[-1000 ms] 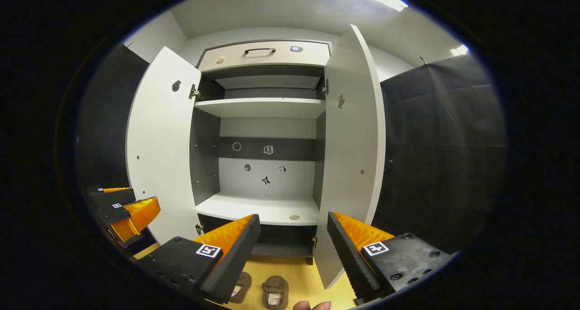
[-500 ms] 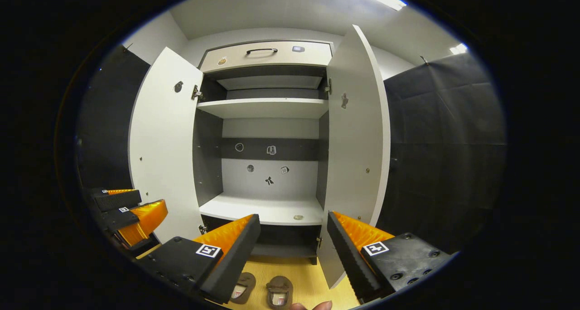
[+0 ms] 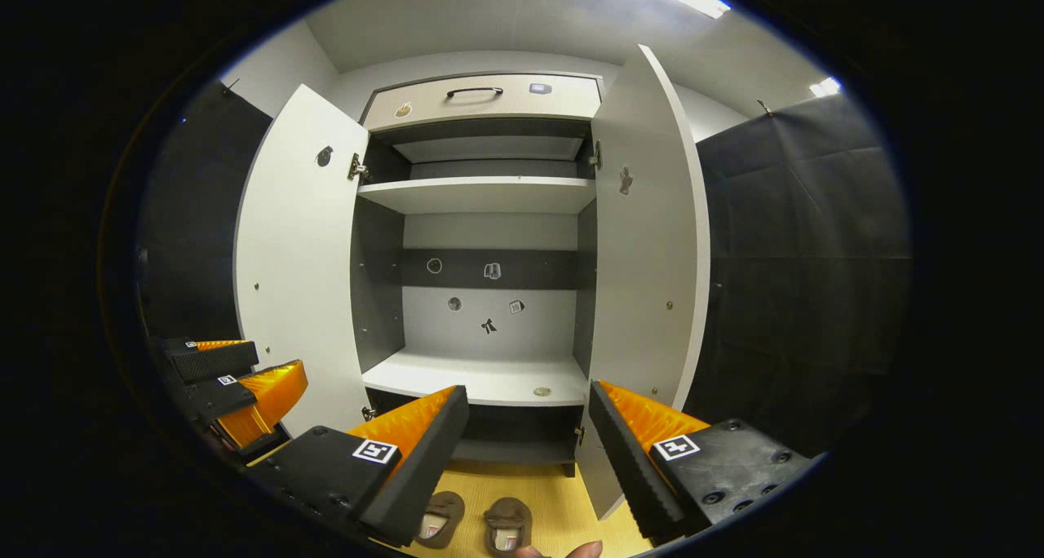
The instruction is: Grab one shoe with the right hand and put it into the shoe cabinet, grab the other shoe with the left hand and put it into the shoe cabinet; then close the right door with the right hand and the left door with the left hand.
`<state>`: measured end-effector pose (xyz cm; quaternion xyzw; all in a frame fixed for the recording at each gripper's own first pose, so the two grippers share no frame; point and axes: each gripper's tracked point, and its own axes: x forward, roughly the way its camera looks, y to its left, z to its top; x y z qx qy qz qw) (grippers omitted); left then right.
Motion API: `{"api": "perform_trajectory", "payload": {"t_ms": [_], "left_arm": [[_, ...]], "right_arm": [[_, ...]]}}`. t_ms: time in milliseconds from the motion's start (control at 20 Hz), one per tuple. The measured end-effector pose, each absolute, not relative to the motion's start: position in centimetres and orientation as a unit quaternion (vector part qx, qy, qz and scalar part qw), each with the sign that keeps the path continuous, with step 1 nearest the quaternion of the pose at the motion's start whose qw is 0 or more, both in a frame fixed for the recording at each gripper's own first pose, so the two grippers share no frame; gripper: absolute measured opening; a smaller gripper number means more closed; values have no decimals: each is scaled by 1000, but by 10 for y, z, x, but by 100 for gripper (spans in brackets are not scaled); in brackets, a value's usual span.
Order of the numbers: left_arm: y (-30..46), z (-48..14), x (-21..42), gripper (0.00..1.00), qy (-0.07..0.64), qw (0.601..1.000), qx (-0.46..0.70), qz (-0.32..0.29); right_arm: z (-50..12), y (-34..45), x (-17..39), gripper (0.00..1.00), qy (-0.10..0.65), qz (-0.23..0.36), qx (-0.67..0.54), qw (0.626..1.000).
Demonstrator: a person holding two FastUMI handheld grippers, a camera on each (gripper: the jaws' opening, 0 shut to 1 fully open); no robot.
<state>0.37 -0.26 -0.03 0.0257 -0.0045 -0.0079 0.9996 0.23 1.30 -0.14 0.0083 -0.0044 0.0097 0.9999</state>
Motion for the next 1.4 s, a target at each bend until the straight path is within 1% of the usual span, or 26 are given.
{"api": "perform_trajectory", "payload": {"t_ms": [250, 500, 800, 950, 1200, 1400], "left_arm": [[-1, 1, 3, 95, -9, 1000, 26, -11], [5, -5, 3, 95, -7, 999, 27, -17], [17, -25, -3, 95, 2, 999, 21, -27], [23, -36, -5, 95, 8, 999, 19, -27], [39, -57, -7, 95, 32, 999, 24, -9], [49, -65, -10, 95, 42, 999, 20, 7]], "right_arm": [[-12, 13, 2, 98, 10, 8, 8, 1000], [-69, 23, 4, 98, 82, 22, 6, 996], [-180, 32, 2, 98, 194, 30, -5, 980], [-240, 41, 1, 98, 254, 38, 17, 966], [-351, 56, -1, 99, 343, 45, 32, 938], [-415, 64, 5, 100, 386, 51, 44, 920]]}}
